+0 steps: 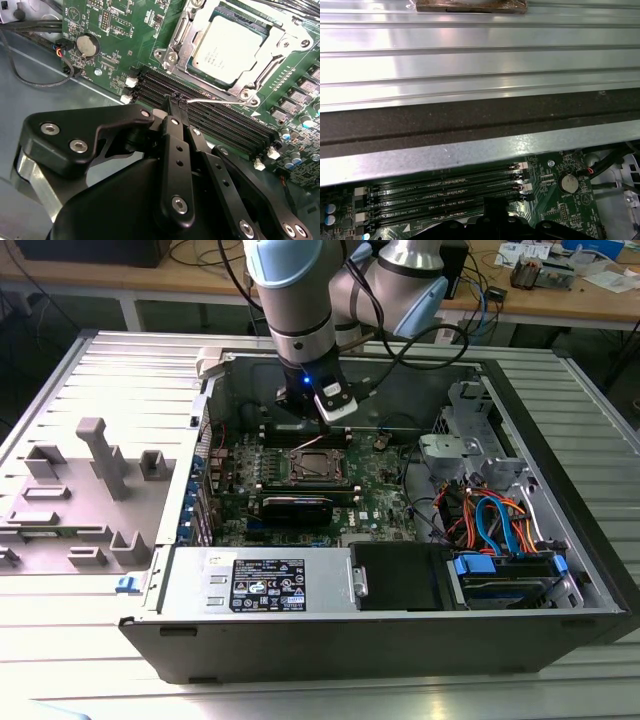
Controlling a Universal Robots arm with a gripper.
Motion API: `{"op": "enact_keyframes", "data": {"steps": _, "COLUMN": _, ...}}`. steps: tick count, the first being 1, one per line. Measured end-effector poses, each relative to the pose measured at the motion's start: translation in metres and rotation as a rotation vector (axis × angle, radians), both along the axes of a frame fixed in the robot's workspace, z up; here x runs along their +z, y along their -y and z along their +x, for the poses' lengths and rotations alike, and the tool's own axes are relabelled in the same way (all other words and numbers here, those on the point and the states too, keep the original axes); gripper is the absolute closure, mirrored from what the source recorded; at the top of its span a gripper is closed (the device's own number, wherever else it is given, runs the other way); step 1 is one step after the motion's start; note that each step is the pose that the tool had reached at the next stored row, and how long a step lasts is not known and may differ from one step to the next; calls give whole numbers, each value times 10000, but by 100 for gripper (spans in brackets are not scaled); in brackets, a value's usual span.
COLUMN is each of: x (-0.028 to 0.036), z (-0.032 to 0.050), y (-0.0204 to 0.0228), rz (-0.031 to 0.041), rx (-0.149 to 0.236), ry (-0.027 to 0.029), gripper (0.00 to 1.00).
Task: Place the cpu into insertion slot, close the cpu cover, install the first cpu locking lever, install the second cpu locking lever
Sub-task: 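Install the first cpu locking lever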
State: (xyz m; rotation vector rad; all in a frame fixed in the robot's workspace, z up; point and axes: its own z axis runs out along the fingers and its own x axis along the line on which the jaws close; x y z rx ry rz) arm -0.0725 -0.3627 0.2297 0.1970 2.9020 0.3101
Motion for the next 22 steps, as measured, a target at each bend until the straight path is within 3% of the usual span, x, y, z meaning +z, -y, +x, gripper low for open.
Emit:
{"op": "enact_keyframes", "data": {"steps": 3, "x": -10, "z": 0, "y": 0, "rz": -1, "rx": -1, "ry": 35, "gripper": 89}}
{"op": "enact_keyframes", "data": {"steps": 14, "x": -39, "z": 0, "y": 0, "rz": -2, "rx": -1, "ry": 36, "gripper": 89}}
{"op": "enact_keyframes", "data": {"steps": 20, "x": -54, "z": -25, "y": 0, "rz": -73, "rx": -1, "ry": 36, "gripper": 89}}
{"op": "enact_keyframes", "data": {"steps": 22, "x": -63, "z": -43, "y": 0, "rz": -129, "rx": -1, "ry": 36, "gripper": 89}}
